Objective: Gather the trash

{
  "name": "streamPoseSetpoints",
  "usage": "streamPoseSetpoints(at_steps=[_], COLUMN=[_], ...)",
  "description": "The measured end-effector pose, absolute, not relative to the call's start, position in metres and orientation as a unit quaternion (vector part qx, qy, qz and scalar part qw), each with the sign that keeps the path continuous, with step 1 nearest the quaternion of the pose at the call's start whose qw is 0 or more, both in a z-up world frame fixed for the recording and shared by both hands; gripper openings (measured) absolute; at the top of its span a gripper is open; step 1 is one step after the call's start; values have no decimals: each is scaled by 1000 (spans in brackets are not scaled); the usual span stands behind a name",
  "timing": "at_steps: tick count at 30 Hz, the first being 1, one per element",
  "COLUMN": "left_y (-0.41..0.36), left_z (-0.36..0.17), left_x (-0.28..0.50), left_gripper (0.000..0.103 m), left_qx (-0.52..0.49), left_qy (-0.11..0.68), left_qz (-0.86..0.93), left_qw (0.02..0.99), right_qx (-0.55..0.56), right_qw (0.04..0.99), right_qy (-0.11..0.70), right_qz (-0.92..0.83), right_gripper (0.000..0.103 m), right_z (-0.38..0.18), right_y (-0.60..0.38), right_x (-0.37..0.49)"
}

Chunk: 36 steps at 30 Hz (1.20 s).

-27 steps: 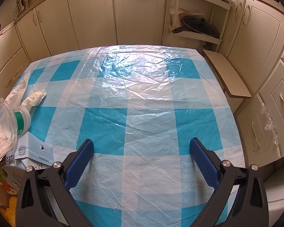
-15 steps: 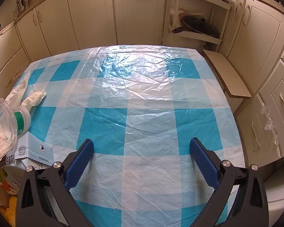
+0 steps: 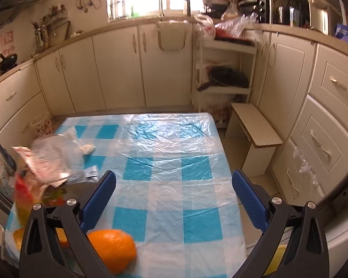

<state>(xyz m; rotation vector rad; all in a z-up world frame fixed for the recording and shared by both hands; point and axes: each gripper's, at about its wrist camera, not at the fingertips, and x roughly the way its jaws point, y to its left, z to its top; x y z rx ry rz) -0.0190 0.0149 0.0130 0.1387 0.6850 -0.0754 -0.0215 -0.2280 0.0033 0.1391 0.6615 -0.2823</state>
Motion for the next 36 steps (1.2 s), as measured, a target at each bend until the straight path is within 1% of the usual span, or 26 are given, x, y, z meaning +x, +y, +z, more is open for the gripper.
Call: streamPoseSetpoints(at_steps=[2,4,8,16,22,28,36], left_y=[21,27,35,53,75,97,105], left_z=[19,25,30,40,52,67,89], left_x=[-33,-49,-86,-159,-198,-220,-238], left_gripper=[95,95,95,95,95,95,95], left_qx=[62,55,59,57,58,49,43], left_qy=[335,339,340,342,327,319,297], left_qz=[-43,-55,-76,-101,-86,-77,-74], left_qw=[939,938,936,933,939,943,951], right_qx=[62,70,84,81,54,69,69], right_qw=[944,950,945,945,938,932,936], right_qy=[298,285,309,298,319,334,315], right_qz=[-125,-104,-70,-105,-126,-124,-139], right_gripper=[96,96,96,96,96,96,96], right_z=[29,41,42,61,61,56,66], right_y=[-208,-192,-163,-125,-96,-85,-77], right_x=[-61,-98,-146,-234,-268,-287,-300])
